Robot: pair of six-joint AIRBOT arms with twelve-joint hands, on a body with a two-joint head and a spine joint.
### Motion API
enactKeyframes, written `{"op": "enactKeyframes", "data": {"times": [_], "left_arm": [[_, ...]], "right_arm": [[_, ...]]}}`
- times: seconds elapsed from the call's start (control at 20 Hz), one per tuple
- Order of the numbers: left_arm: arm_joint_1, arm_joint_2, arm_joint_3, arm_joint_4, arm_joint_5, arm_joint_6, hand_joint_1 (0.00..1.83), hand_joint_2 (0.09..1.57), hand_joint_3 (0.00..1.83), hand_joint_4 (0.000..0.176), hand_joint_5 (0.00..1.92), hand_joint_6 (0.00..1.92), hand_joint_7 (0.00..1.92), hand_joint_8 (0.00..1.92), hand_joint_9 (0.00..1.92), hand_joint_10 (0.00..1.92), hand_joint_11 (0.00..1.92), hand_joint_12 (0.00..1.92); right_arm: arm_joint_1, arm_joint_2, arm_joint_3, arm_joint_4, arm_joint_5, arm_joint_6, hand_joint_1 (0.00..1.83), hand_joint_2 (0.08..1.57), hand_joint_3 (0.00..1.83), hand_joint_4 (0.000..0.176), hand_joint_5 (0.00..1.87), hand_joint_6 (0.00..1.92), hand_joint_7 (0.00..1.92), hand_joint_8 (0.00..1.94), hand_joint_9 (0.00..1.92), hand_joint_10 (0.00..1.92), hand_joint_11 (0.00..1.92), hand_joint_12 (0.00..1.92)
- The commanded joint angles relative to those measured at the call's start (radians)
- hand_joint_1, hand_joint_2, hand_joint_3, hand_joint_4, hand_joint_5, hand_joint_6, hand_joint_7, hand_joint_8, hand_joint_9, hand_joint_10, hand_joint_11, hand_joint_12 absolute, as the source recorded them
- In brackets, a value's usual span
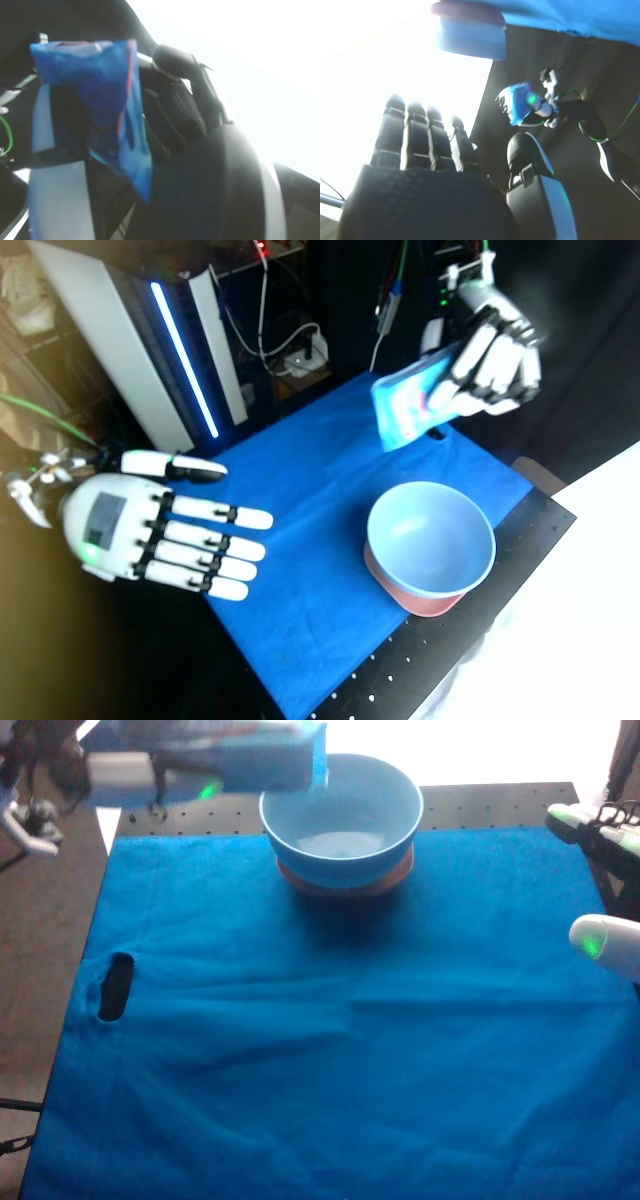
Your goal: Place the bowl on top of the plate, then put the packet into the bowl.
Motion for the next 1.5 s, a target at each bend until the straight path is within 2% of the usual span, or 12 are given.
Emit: {"op": "enactKeyframes", "data": {"times": [0.0,0.3,0.4,0.6,0.7,0.8,0.9,1.0,1.1,1.2,1.25,1.45], "left_arm": [[-0.031,-0.019,0.013,-0.014,-0.045,0.005,1.28,1.02,0.0,0.0,1.33,0.22,1.15,0.88,1.11,0.75,0.87,1.34],[-0.148,-0.21,0.197,0.019,0.183,0.01,1.41,0.98,0.0,0.0,1.35,0.05,1.39,0.23,1.29,0.79,1.03,1.09],[-0.163,-0.247,0.232,0.019,0.217,0.009,1.4,1.02,0.0,0.0,1.1,0.59,1.29,0.35,1.19,0.87,1.01,0.98],[-0.178,-0.318,0.305,0.019,0.289,0.01,1.27,1.02,0.0,0.0,1.14,0.65,1.28,0.52,1.28,0.24,0.77,1.08],[-0.181,-0.335,0.324,0.02,0.314,0.011,1.39,1.05,0.0,0.0,1.07,0.71,1.16,0.6,1.04,1.05,0.74,1.08],[-0.181,-0.348,0.334,0.02,0.321,0.011,1.24,1.1,0.0,0.0,0.94,0.92,1.07,0.95,0.95,0.48,0.63,1.11],[-0.181,-0.355,0.339,0.02,0.324,0.011,1.03,0.98,0.0,0.0,0.85,0.09,0.89,0.22,0.85,0.24,0.5,1.07],[-0.182,-0.352,0.337,0.02,0.322,0.011,0.93,0.93,0.0,0.0,0.74,0.0,0.8,0.03,0.79,0.12,0.39,1.16],[-0.181,-0.344,0.331,0.02,0.314,0.011,0.82,0.87,0.0,0.102,0.46,0.0,0.47,0.0,0.41,0.0,0.03,0.83],[-0.181,-0.325,0.311,0.02,0.295,0.011,0.8,0.87,0.0,0.13,0.4,0.0,0.38,0.0,0.33,0.0,0.01,0.73],[-0.181,-0.3,0.286,0.021,0.269,0.014,0.68,0.88,0.0,0.174,0.21,0.0,0.2,0.0,0.2,0.0,0.0,0.61],[-0.172,-0.19,0.167,0.015,0.199,0.106,0.62,0.88,0.0,0.176,0.07,0.01,0.01,0.0,0.01,0.0,0.0,0.08]], "right_arm": [[0.005,-0.002,0.007,0.008,0.124,0.005,0.0,1.36,0.01,0.077,0.0,0.0,0.0,0.0,0.0,0.0,0.0,0.0],[0.005,-0.025,0.033,0.008,0.124,0.005,0.0,1.36,0.01,0.063,0.0,0.0,0.0,0.0,0.0,0.0,0.0,0.0],[0.005,-0.027,0.037,0.008,0.124,0.005,0.06,1.4,0.01,0.059,0.0,0.0,0.0,0.0,0.0,0.0,0.0,0.0],[0.005,-0.035,0.043,0.008,0.124,0.005,0.0,1.38,0.0,0.07,0.0,0.0,0.0,0.0,0.0,0.0,0.0,0.0],[0.005,-0.04,0.048,0.008,0.124,0.005,0.0,1.38,0.0,0.042,0.0,0.0,0.0,0.0,0.0,0.0,0.0,0.0],[0.005,-0.043,0.051,0.008,0.124,0.005,0.0,1.4,0.0,0.026,0.0,0.0,0.0,0.0,0.0,0.0,0.0,0.0],[0.005,-0.045,0.052,0.008,0.124,0.005,0.0,1.39,0.0,0.029,0.0,0.0,0.0,0.0,0.0,0.0,0.0,0.0],[0.005,-0.046,0.052,0.008,0.124,0.005,0.0,1.39,0.0,0.023,0.0,0.0,0.0,0.0,0.0,0.0,0.0,0.0],[0.005,-0.046,0.051,0.008,0.124,0.005,0.0,1.39,0.0,0.013,0.0,0.0,0.0,0.0,0.0,0.0,0.0,0.0],[0.005,-0.047,0.05,0.008,0.124,0.006,0.0,1.4,0.0,0.013,0.0,0.0,0.0,0.0,0.0,0.0,0.0,0.0],[0.005,-0.047,0.047,0.008,0.124,0.006,0.0,1.39,0.0,0.022,0.0,0.0,0.0,0.0,0.0,0.0,0.0,0.0],[0.005,-0.044,0.035,0.009,0.124,0.006,0.0,1.4,0.0,0.023,0.01,0.0,0.0,0.0,0.0,0.0,0.0,0.0]]}}
